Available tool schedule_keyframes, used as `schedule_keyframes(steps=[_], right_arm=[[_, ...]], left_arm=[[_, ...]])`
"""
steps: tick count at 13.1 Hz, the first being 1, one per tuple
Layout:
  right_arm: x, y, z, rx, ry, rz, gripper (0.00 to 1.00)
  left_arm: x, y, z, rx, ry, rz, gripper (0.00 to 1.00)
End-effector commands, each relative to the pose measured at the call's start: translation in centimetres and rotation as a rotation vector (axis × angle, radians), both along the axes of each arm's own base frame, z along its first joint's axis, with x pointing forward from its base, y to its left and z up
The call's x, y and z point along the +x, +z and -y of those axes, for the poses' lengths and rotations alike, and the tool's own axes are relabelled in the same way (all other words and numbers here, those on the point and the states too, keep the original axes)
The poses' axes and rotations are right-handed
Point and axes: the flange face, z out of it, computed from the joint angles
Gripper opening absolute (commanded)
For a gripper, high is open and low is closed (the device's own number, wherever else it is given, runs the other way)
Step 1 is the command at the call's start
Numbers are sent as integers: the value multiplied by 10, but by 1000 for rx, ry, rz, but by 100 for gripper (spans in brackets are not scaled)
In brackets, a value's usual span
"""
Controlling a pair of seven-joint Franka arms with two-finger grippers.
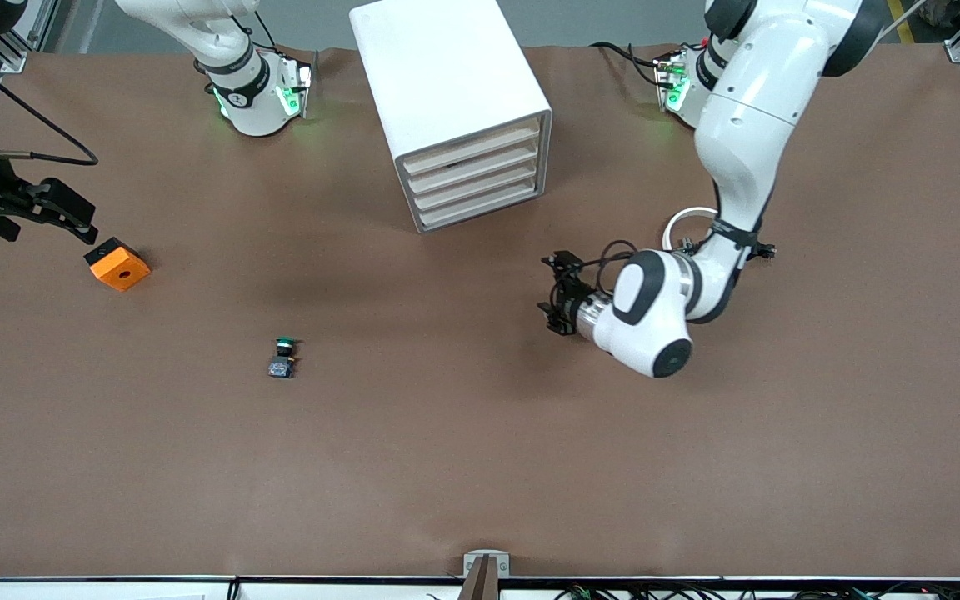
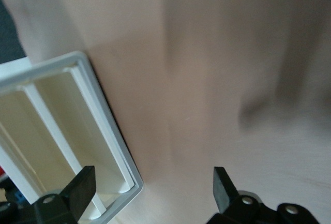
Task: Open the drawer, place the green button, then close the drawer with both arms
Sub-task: 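Grasp the drawer handle with the left gripper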
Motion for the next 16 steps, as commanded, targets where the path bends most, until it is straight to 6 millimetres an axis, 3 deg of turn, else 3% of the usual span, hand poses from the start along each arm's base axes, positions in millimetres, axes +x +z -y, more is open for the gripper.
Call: schedule_keyframes(steps=[1, 2, 5, 6, 7, 8, 13, 15, 16], right_arm=[[6, -3, -12, 6, 24, -7, 100], [6, -4, -16, 3, 33, -10, 100], [12, -16, -26, 2, 44, -28, 100], [12, -18, -35, 0, 56, -32, 100], [12, -19, -40, 1, 61, -35, 100], [16, -28, -41, 2, 63, -54, 100], [23, -67, -79, -9, 126, -127, 100], [31, -95, -84, -14, 131, -168, 100], [34, -107, -92, -16, 142, -183, 100]], left_arm=[[-23, 3, 34, 79, 51, -80, 100], [-33, -3, 46, 110, 62, -115, 100], [-51, -7, 53, 121, 73, -269, 96], [-63, -7, 62, 122, 59, -315, 85], [-74, -9, 70, 125, 44, -349, 68], [-85, -15, 76, 131, 20, -379, 61], [-128, -35, 106, 137, -41, -467, 60], [-137, -37, 115, 135, -50, -479, 52], [-140, -41, 117, 135, -50, -487, 40]])
